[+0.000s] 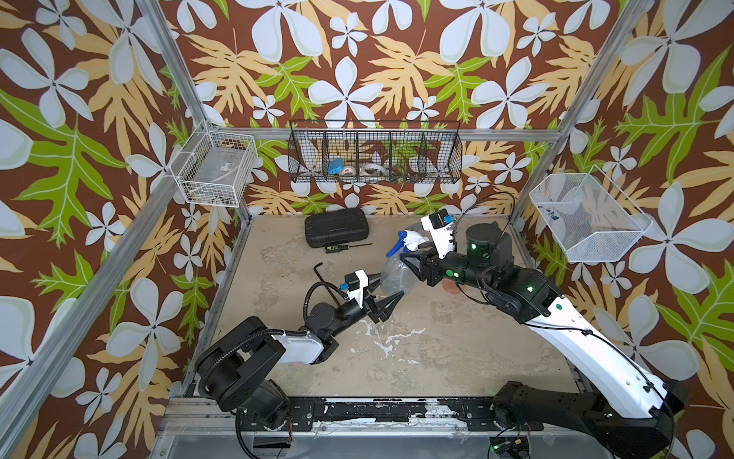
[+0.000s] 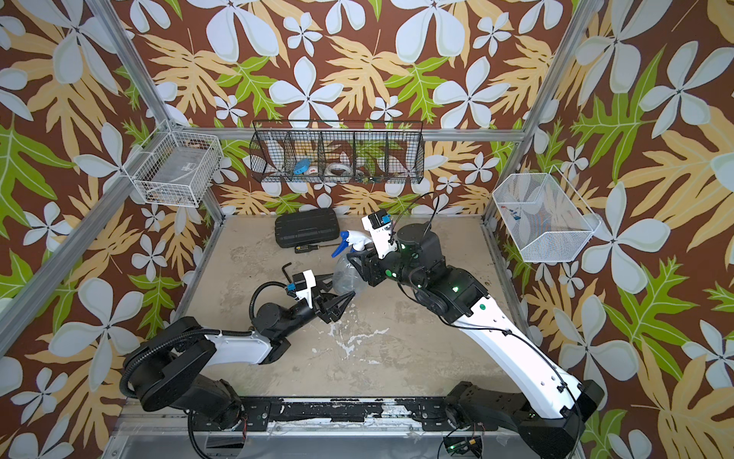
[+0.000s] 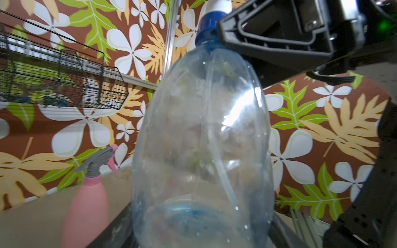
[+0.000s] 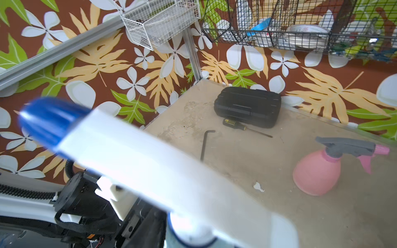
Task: Attach spray nozzles to spray bottles
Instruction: Screw the spray nozzle on the spray bottle.
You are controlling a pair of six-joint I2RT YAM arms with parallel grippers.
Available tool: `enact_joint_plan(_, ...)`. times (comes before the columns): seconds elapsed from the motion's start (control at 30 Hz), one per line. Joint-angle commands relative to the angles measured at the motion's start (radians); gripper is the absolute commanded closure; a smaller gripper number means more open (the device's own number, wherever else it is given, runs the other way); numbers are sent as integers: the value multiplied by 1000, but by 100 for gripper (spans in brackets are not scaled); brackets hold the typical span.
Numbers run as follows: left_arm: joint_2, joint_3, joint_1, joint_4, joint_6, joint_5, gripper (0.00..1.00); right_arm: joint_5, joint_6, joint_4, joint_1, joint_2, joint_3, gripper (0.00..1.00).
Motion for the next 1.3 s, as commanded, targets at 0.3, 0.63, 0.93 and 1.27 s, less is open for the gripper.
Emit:
enact_joint_plan(0.3,51,25,22,307,-270,211,56,-292,-61,106,-46,-49,-10,40)
enact_joint_plan(0.63,31,38,33,307,-315,258,56,-430,-66,137,-56,-58,-23,54)
enact_joint_plan(0.93,30,63,41,307,-348,296,57,-491,-48,118,-56,-22,0,71)
enact_joint_plan(1.27,8,52,50,224,-275,266,59,-469,-60,99,-56,-22,2,99)
